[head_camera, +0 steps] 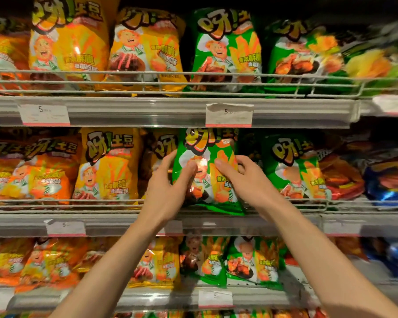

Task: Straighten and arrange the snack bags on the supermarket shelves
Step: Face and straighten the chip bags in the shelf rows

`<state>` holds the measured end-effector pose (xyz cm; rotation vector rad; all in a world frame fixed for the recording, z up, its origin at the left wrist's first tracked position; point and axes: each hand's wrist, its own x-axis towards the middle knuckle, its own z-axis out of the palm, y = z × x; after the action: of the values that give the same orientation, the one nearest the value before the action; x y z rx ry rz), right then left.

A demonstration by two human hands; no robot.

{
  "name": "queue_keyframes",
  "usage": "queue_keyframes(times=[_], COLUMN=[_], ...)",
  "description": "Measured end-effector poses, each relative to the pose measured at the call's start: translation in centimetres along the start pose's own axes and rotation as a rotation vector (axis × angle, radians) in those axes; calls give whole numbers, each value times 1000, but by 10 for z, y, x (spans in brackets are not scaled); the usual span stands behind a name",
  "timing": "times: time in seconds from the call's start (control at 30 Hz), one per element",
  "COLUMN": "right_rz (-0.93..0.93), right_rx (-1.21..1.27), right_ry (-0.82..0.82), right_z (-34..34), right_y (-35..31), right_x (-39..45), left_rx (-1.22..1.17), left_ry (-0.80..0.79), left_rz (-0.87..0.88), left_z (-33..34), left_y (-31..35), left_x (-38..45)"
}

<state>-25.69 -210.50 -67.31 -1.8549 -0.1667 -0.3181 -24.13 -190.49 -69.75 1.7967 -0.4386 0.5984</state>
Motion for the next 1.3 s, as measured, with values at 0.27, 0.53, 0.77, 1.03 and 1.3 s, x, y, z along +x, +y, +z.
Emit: queue_keyframes(times=[0.27,0.53,0.77,1.03,1.3], right_rz=[-4,84,-123,1,-153], right_rx=[-48,-419,-564,-845,-998], right_ry=[282,159,289,131,144], right_z=[-46,-31,-15,-1,2], right_y=[15,27,28,32,35], right_x=[17,38,30,35,22], left_rx=[681,890,895,864,897], left_ry=[64,-100,-42,28,-152], left_rz=[226,229,220,223,212], left_z=[8,-4,2,0,1], left_y=[-19,-38,-43,-42,-48], left_x=[36,44,38,33,42])
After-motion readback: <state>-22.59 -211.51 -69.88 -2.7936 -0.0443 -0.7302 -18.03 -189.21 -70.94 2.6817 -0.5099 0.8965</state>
